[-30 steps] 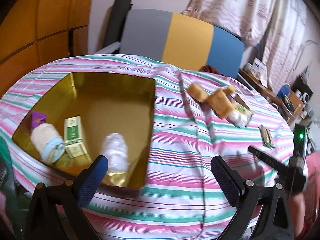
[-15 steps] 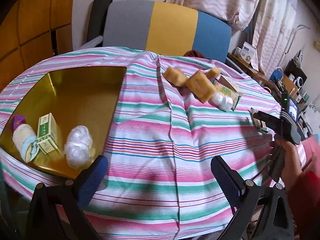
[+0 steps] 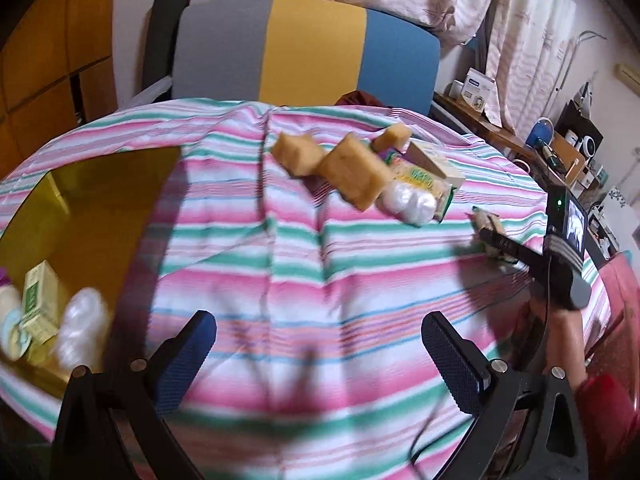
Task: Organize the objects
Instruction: 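Grasp the cracker packet with the right gripper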
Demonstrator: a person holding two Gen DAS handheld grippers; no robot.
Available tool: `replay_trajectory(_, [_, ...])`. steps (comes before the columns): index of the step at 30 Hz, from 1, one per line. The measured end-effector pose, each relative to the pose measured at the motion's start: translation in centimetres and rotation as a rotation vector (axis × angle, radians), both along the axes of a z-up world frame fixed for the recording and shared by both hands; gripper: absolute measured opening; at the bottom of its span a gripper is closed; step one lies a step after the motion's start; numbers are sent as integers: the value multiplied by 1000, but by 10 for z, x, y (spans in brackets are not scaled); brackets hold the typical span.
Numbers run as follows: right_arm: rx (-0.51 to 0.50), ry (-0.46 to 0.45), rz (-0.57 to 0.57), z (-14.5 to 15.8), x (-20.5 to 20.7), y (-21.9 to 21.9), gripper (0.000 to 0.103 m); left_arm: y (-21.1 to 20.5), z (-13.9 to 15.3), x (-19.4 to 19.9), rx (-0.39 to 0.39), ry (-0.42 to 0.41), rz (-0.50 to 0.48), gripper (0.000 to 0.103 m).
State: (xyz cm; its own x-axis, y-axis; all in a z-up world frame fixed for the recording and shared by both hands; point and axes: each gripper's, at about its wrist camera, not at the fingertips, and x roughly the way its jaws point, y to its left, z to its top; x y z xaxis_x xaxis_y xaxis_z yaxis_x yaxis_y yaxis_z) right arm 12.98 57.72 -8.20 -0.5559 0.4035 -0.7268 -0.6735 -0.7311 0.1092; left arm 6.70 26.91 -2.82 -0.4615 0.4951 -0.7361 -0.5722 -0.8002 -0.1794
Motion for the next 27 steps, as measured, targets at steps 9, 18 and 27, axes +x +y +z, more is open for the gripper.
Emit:
replay_trajectory(9, [6, 16, -19, -2, 2, 2, 46, 100, -17, -28, -29, -35, -140, 103])
replay_trajectory(18, [13, 30, -22, -3, 3, 2, 46, 165, -34, -63, -20, -10, -205, 96])
replay_trajectory(27, [27, 32, -27, -4, 3, 0, 46, 193, -42, -77, -50, 145, -196, 92])
